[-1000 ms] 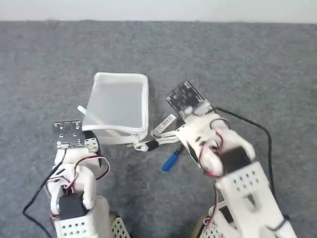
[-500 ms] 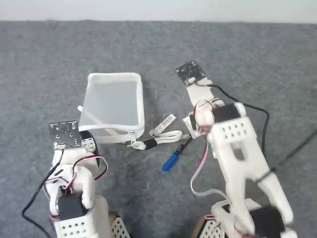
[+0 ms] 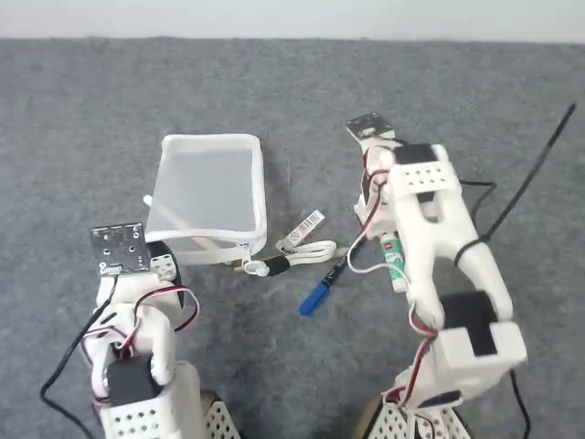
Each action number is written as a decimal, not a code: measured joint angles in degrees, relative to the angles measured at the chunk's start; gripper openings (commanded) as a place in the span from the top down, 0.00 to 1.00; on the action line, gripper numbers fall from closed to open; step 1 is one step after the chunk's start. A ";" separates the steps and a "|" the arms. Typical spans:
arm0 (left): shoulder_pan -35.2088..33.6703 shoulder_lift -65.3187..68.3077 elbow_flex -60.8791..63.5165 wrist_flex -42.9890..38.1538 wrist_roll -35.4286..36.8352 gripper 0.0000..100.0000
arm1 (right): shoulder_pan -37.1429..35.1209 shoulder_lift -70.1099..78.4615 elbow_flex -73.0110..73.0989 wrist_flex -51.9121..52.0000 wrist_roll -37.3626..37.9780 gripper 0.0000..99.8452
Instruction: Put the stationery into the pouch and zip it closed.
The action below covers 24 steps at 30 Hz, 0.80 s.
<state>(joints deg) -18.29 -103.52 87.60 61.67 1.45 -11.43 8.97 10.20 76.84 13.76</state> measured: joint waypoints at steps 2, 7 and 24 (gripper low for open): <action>0.00 0.00 0.00 0.00 0.00 0.99 | 0.09 2.11 -1.49 0.00 0.00 0.89; 0.00 0.00 0.00 0.00 0.00 0.99 | 1.05 7.21 -4.92 0.00 0.00 0.89; 0.00 0.00 0.00 0.00 0.00 0.99 | 1.58 18.90 -12.48 0.35 0.00 0.98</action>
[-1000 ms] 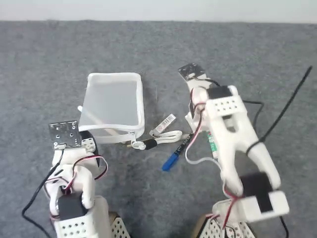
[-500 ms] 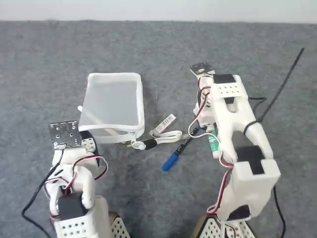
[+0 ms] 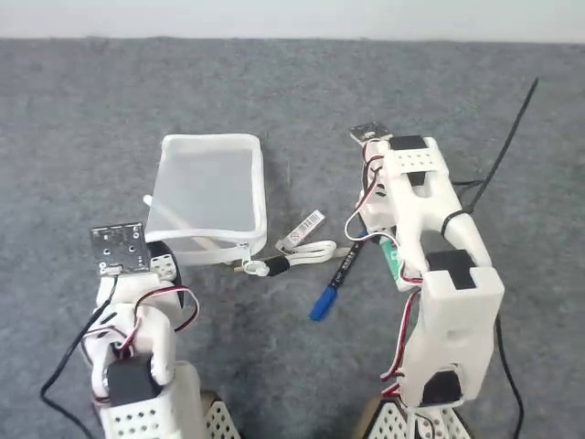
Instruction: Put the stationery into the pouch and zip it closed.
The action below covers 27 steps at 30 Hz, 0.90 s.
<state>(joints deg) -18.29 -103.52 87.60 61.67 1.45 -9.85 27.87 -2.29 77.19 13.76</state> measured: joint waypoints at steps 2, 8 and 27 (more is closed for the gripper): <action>0.00 0.00 0.00 0.00 0.00 0.99 | -0.09 0.00 -0.09 0.88 0.00 0.99; 0.00 0.00 0.00 0.00 0.00 0.99 | -0.26 -4.66 -0.35 2.73 0.00 0.99; 3.25 0.00 -12.04 1.05 -1.49 0.99 | -4.84 -29.45 8.18 5.19 -0.18 0.99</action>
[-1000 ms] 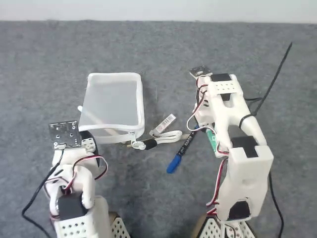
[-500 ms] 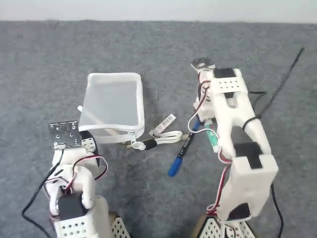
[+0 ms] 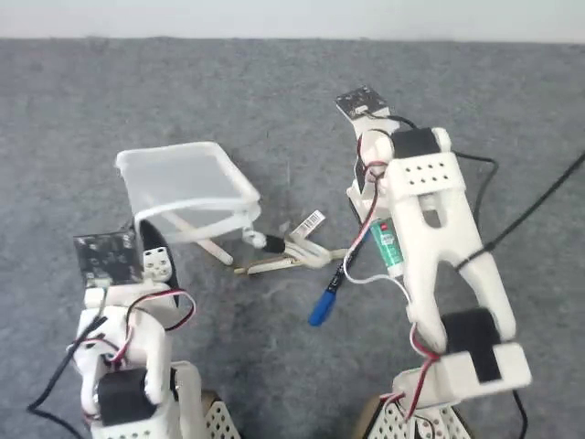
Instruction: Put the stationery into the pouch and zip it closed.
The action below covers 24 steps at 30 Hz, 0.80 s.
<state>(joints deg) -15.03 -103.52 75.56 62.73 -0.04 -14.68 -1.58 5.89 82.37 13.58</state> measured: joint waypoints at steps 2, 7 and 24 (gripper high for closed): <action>1.67 0.00 -2.90 1.58 -0.44 0.99 | 0.00 -3.96 3.34 -1.93 0.00 0.99; 2.73 0.44 -10.64 4.13 -0.44 0.99 | 0.00 -15.12 12.22 -7.82 0.00 0.99; 12.40 46.15 -49.85 11.60 8.70 0.99 | -0.18 -35.52 27.52 -22.51 -5.01 0.99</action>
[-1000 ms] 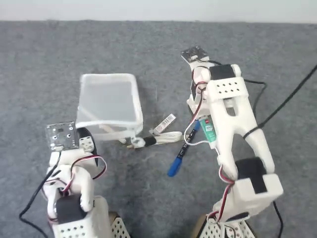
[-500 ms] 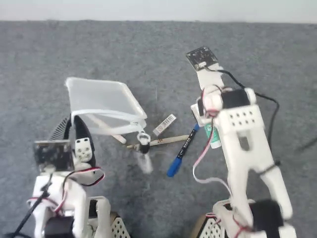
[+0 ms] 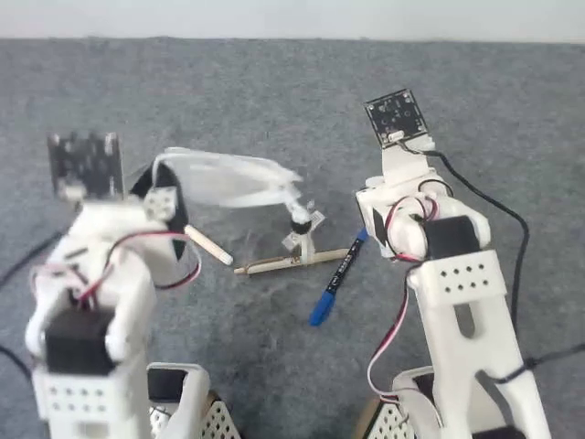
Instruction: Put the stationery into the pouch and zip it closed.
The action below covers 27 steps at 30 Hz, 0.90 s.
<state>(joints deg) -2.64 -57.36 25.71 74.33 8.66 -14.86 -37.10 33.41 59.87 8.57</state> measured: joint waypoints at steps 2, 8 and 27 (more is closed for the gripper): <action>0.35 4.75 -4.31 0.00 1.41 0.99 | 0.00 -0.97 0.00 0.00 0.00 0.99; 0.53 16.62 -11.08 0.79 5.27 0.99 | 0.00 -5.36 2.81 -0.26 0.00 0.99; -4.31 22.51 -11.34 1.41 8.88 0.99 | -12.22 -31.47 5.36 -15.65 0.00 0.99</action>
<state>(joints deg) -6.95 -34.86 14.37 75.74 17.54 -27.08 -68.57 38.77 44.22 8.57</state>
